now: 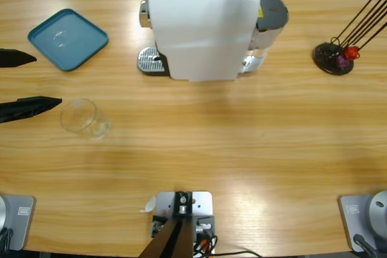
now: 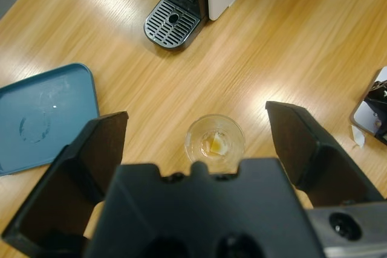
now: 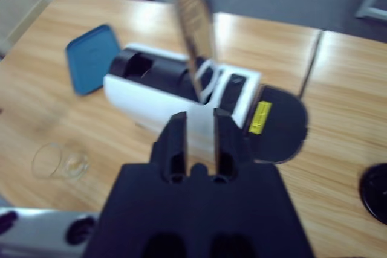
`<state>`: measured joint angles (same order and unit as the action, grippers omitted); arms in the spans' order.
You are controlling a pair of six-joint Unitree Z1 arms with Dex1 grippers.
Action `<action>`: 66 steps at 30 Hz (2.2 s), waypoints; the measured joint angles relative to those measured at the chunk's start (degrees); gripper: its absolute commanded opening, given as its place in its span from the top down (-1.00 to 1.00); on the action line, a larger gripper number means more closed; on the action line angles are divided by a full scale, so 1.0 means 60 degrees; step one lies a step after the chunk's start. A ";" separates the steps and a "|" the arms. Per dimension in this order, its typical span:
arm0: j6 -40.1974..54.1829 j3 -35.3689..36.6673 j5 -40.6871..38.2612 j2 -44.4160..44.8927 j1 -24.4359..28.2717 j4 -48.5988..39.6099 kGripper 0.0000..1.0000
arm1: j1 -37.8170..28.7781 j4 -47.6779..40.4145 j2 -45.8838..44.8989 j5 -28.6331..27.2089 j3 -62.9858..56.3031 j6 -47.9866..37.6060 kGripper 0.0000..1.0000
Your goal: Pour coffee
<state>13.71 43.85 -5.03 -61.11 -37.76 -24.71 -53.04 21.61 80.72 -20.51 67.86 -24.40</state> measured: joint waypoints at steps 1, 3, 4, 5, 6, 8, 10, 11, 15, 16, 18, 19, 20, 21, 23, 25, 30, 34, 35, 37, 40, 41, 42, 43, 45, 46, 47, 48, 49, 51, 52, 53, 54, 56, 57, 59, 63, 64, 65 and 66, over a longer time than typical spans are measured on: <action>-0.0003 0.0000 0.0000 0.0001 0.0000 0.0000 -0.96 | 0.0001 -0.0011 0.0000 -0.0099 0.0001 -0.0059 1.00; -0.0004 0.0000 0.0000 0.0005 0.0000 0.0000 -0.96 | 0.0073 -0.0022 0.0009 -0.0192 0.0112 -0.0121 1.00; -0.0004 0.0000 0.0000 0.0013 0.0000 0.0000 -0.96 | 0.0142 -0.0045 0.0036 -0.0193 0.0242 -0.0133 1.00; -0.0005 0.0000 0.0000 0.0020 0.0000 0.0000 -0.96 | 0.0234 -0.0120 0.0101 -0.0172 0.0409 -0.0136 1.00; -0.0005 0.0000 0.0000 0.0020 0.0000 0.0000 -0.96 | 0.0341 -0.0237 0.0184 -0.0122 0.0533 -0.0136 1.00; -0.0005 0.0000 0.0000 0.0021 0.0000 0.0000 -0.96 | 0.0637 -0.0476 0.0466 0.0046 0.0884 -0.0101 1.00; -0.0005 0.0000 0.0000 0.0020 0.0000 0.0000 -0.96 | 0.0846 -0.0741 0.0827 0.0237 0.1188 -0.0029 1.00; -0.0005 0.0000 0.0000 0.0020 0.0000 0.0000 -0.96 | 0.0942 -0.0877 0.0999 0.0320 0.1302 -0.0020 1.00; -0.0005 0.0000 0.0000 0.0020 0.0000 0.0000 -0.96 | 0.1158 -0.1543 0.1578 0.0781 0.1409 -0.0031 1.00; -0.0005 -0.0001 0.0000 0.0020 0.0000 0.0000 -0.96 | 0.1211 -0.1671 0.1643 0.0894 0.1409 -0.0077 1.00; -0.0005 -0.0001 0.0000 0.0020 0.0000 0.0000 -0.96 | 0.1325 -0.1812 0.1673 0.1164 0.1419 -0.0231 1.00; -0.0005 -0.0003 0.0000 0.0020 0.0000 0.0000 -0.96 | 0.1341 -0.1812 0.1674 0.1258 0.1454 -0.0330 1.00; -0.0005 -0.0010 0.0000 0.0020 0.0000 0.0000 -0.96 | 0.1341 -0.1812 0.1679 0.1330 0.1504 -0.0429 1.00; -0.0005 -0.0026 0.0000 0.0020 0.0000 0.0000 -0.96 | 0.1341 -0.1812 0.1683 0.1407 0.1557 -0.0524 1.00; -0.0005 -0.0053 0.0000 0.0020 0.0000 0.0000 -0.96 | 0.1342 -0.1814 0.1714 0.1569 0.1620 -0.0702 1.00; -0.0005 -0.0073 -0.0001 0.0020 0.0000 0.0000 -0.96 | 0.1342 -0.1824 0.1779 0.1638 0.1721 -0.0849 1.00; -0.0008 -0.0133 -0.0001 0.0020 0.0000 0.0000 -0.96 | 0.1017 -0.1829 0.2212 0.2005 0.1966 -0.1248 1.00; -0.0008 -0.0189 -0.0001 0.0020 0.0000 0.0000 -0.96 | 0.0889 -0.1853 0.2514 0.2273 0.2173 -0.1592 1.00; -0.0008 -0.0201 -0.0001 0.0020 0.0000 0.0000 -0.96 | 0.0870 -0.1875 0.2582 0.2324 0.2204 -0.1643 1.00; -0.0008 -0.0219 -0.0001 0.0020 0.0000 0.0000 -0.96 | 0.0850 -0.1957 0.2676 0.2386 0.2231 -0.1695 1.00; -0.0008 -0.0241 -0.0001 0.0020 0.0000 0.0000 -0.96 | 0.0849 -0.2156 0.2781 0.2479 0.2249 -0.1741 1.00; -0.0008 -0.0243 -0.0001 0.0020 0.0000 0.0000 -0.96 | 0.0848 -0.2211 0.2838 0.2510 0.2253 -0.1766 1.00; -0.0008 -0.0243 -0.0001 0.0020 0.0000 0.0000 -0.96 | 0.0847 -0.2259 0.2914 0.2535 0.2261 -0.1789 1.00; -0.0008 -0.0244 -0.0001 0.0020 0.0000 0.0000 -0.96 | 0.0839 -0.2293 0.3008 0.2555 0.2273 -0.1808 1.00; -0.0008 -0.0244 -0.0001 0.0020 0.0000 0.0000 -0.96 | 0.0826 -0.2359 0.3151 0.2598 0.2278 -0.1835 1.00; -0.0008 -0.0244 -0.0001 0.0020 0.0000 0.0000 -0.96 | 0.0820 -0.2408 0.3219 0.2644 0.2277 -0.1843 1.00; -0.0008 -0.0244 -0.0001 0.0020 0.0000 0.0000 -0.96 | 0.0817 -0.2475 0.3296 0.2704 0.2276 -0.1852 1.00; -0.0008 -0.0244 -0.0001 0.0020 0.0000 0.0000 -0.96 | 0.0817 -0.2551 0.3392 0.2792 0.2263 -0.1856 1.00; -0.0008 -0.0244 -0.0001 0.0020 0.0000 0.0000 -0.96 | 0.0816 -0.2621 0.3484 0.2877 0.2252 -0.1858 1.00; -0.0008 -0.0244 -0.0001 0.0020 0.0000 0.0000 -0.96 | 0.0816 -0.2782 0.3626 0.2980 0.2235 -0.1859 1.00; -0.0008 -0.0244 -0.0001 0.0020 0.0000 0.0000 -0.96 | 0.0816 -0.2841 0.3671 0.3011 0.2206 -0.1859 1.00; -0.0008 -0.0244 -0.0001 0.0020 0.0000 0.0000 -0.96 | 0.0809 -0.2894 0.3712 0.3036 0.2170 -0.1860 1.00; -0.0008 -0.0244 -0.0001 0.0020 0.0000 0.0000 -0.96 | 0.0778 -0.2949 0.3777 0.3061 0.2102 -0.1860 1.00; -0.0008 -0.0244 -0.0001 0.0020 0.0000 0.0000 -0.96 | 0.0675 -0.3099 0.3948 0.3095 0.1894 -0.1877 1.00; -0.0008 -0.0244 -0.0001 0.0020 0.0000 0.0000 -0.96 | 0.0646 -0.3210 0.3996 0.3110 0.1796 -0.1908 1.00; -0.0008 -0.0244 -0.0001 0.0020 0.0000 0.0000 -0.96 | 0.0643 -0.3358 0.4010 0.3139 0.1631 -0.2004 1.00; -0.0008 -0.0244 -0.0001 0.0020 0.0000 0.0000 -0.96 | 0.0643 -0.3603 0.4050 0.3238 0.1432 -0.2185 1.00; -0.0008 -0.0244 -0.0001 0.0020 0.0002 0.0000 -0.96 | 0.0643 -0.3615 0.4064 0.3267 0.1415 -0.2202 1.00; -0.0008 -0.0244 -0.0001 0.0020 0.0007 0.0000 -0.96 | 0.0643 -0.3616 0.4085 0.3307 0.1412 -0.2211 1.00; -0.0008 -0.0244 -0.0001 0.0020 0.0013 0.0000 -0.96 | 0.0643 -0.3613 0.4111 0.3349 0.1412 -0.2221 1.00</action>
<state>13.66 42.38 -5.04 -60.99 -37.69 -24.71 -49.18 -0.07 105.39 -0.42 76.33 -37.73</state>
